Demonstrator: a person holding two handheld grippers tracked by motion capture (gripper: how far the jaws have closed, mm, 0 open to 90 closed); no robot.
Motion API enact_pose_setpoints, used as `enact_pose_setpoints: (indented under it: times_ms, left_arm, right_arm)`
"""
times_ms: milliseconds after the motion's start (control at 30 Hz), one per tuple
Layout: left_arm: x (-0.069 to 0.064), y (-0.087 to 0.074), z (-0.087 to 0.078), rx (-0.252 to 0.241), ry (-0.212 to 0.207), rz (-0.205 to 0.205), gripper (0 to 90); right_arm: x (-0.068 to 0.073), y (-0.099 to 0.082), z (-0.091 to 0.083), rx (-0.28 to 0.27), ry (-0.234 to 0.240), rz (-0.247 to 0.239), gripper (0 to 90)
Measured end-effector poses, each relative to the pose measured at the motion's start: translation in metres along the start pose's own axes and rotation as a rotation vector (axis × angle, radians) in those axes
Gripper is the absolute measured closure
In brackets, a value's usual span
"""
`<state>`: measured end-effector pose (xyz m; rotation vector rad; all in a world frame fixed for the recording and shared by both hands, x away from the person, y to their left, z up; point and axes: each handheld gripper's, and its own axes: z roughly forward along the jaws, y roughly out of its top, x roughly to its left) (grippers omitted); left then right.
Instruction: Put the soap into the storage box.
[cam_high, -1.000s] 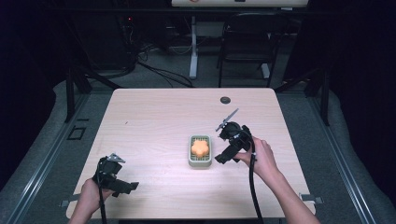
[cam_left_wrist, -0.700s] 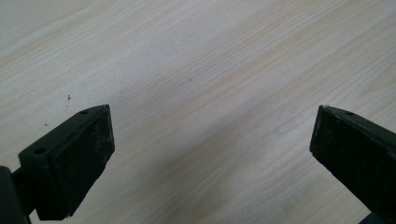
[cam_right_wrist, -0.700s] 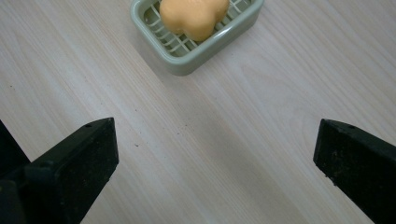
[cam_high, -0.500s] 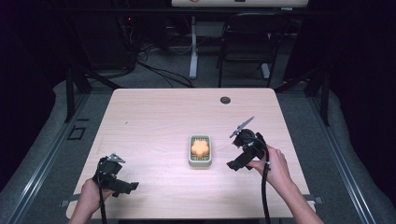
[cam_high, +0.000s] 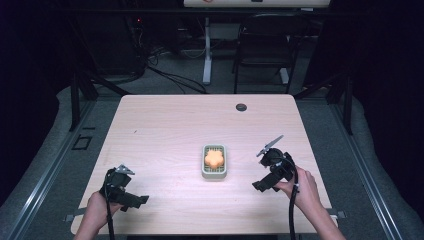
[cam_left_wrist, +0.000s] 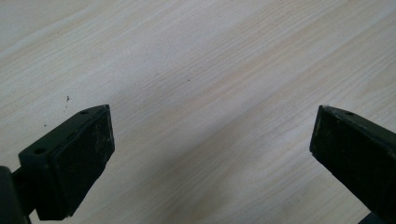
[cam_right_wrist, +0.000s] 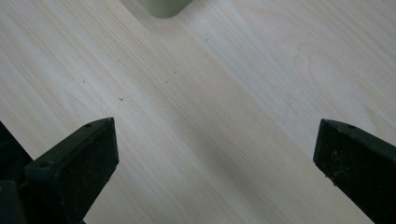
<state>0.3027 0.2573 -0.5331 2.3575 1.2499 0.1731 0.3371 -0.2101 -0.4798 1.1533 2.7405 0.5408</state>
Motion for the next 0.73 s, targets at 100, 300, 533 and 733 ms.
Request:
enact_pose_setpoints:
  times_ms: [100,300,533,733]
  left_arm:
    - [0.000,0.000,0.000,-0.002,-0.002,-0.001,0.1]
    - [0.000,0.000,0.000,0.000,0.000,-0.003,0.1]
    - [0.001,-0.001,-0.002,-0.004,-0.004,-0.004,0.1]
    - [0.001,0.001,-0.001,0.000,-0.015,0.002,0.1]
  right_arm:
    - [-0.004,-0.008,0.002,0.019,0.002,0.016,0.0]
    - [-0.011,-0.026,0.010,0.032,0.014,0.065,0.0]
    - [-0.019,-0.043,0.028,0.124,0.026,0.059,0.0]
    - [-0.024,-0.049,0.040,0.168,0.013,0.087,0.0]
